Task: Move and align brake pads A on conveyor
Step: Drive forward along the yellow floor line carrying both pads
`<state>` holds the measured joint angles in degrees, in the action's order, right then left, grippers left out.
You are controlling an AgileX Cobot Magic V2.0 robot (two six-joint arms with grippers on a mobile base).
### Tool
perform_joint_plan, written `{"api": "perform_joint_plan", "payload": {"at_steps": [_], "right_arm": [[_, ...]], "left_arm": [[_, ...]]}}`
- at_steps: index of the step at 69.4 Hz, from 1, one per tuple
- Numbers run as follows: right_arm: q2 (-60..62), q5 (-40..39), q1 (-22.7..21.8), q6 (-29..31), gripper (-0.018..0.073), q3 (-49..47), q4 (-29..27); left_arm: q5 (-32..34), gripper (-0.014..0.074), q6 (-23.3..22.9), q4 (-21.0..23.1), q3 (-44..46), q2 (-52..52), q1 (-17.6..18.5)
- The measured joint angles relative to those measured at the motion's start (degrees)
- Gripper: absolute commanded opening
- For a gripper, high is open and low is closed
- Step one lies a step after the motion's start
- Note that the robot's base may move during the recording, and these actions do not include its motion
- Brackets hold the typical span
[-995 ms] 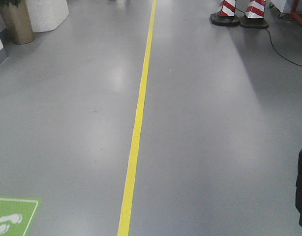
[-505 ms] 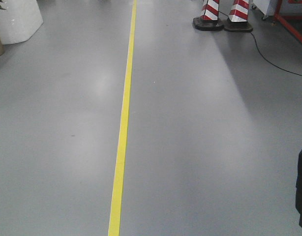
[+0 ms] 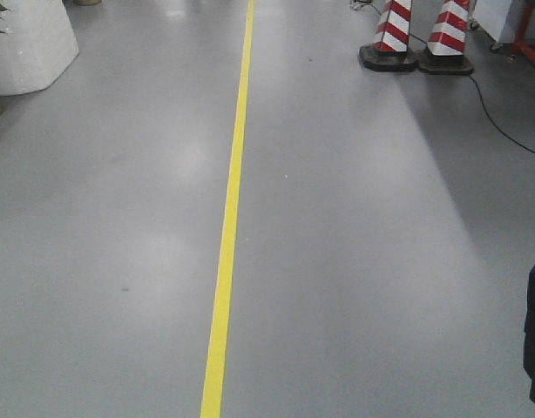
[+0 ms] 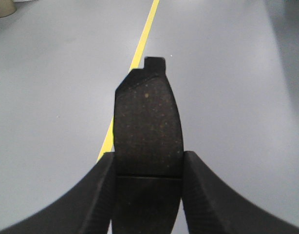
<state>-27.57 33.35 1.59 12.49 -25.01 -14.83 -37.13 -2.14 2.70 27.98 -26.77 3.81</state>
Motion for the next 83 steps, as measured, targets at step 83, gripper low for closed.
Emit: {"api": "perform_joint_plan", "payload": {"at_steps": [83], "right_arm": [[0.00,0.51,0.00,0.00,0.0025,0.00,0.00]], "left_arm": [[0.00,-0.0008,0.00,0.00,0.00,0.00,0.00]]}}
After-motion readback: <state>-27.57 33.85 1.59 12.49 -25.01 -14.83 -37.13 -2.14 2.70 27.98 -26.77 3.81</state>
